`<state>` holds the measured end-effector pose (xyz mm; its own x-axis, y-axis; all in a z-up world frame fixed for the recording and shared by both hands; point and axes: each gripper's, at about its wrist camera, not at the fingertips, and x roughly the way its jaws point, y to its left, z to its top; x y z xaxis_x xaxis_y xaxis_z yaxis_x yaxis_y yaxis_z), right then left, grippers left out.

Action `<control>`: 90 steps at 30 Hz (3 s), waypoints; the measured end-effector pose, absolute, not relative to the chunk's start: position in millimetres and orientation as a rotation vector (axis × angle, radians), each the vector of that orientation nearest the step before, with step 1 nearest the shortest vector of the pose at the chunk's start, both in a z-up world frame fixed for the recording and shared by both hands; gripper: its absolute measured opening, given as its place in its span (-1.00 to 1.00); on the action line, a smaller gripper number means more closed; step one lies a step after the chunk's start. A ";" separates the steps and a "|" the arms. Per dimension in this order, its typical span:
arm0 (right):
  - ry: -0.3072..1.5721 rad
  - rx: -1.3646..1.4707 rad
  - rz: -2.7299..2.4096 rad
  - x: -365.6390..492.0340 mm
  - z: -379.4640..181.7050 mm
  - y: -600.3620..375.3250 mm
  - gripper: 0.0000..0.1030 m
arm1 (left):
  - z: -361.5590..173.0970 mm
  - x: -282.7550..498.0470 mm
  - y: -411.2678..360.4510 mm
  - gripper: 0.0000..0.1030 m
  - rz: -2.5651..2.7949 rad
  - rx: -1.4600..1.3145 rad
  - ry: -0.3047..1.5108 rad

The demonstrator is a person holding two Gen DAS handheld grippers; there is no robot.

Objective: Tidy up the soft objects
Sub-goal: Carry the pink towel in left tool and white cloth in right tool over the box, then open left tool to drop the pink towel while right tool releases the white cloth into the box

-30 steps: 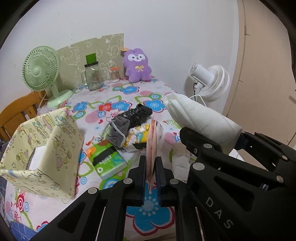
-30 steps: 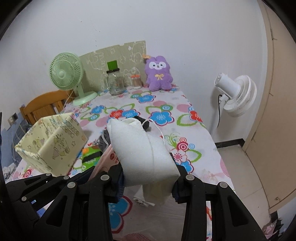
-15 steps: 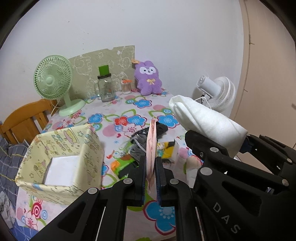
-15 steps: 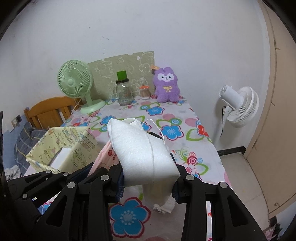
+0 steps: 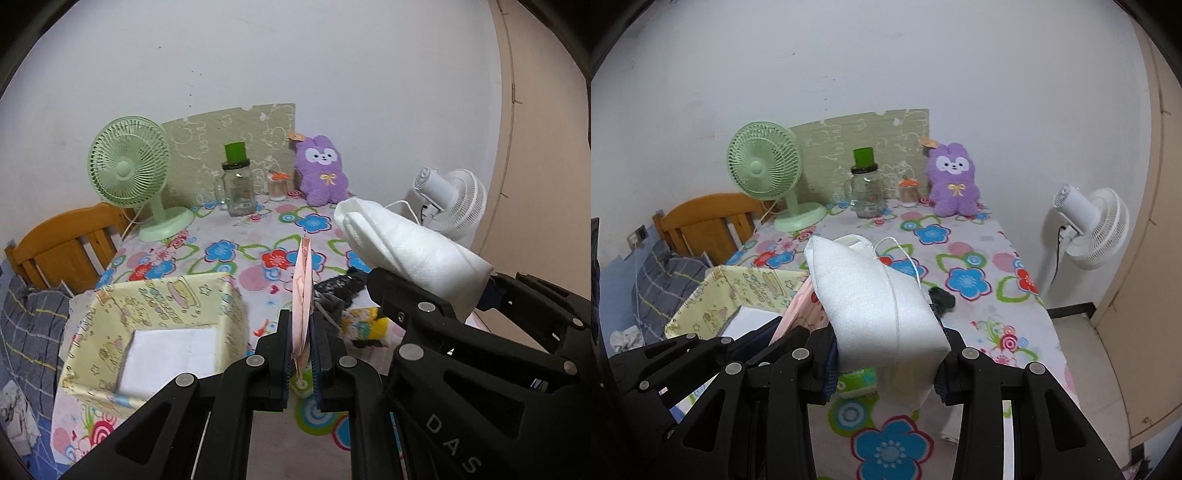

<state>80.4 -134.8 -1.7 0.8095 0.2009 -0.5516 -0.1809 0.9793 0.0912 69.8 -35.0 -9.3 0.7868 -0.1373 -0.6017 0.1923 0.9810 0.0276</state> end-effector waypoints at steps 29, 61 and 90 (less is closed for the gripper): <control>0.629 -0.014 0.385 134.1 0.3 -20.7 -0.16 | -8.6 112.3 72.2 -0.87 -0.047 0.060 0.660; 0.797 -0.047 0.459 178.0 -71.4 39.4 -0.16 | -77.0 146.1 119.3 -0.86 0.024 0.034 0.873; 0.685 -0.069 0.426 163.3 -38.8 18.9 0.76 | -50.5 131.2 106.3 0.61 0.042 0.034 0.822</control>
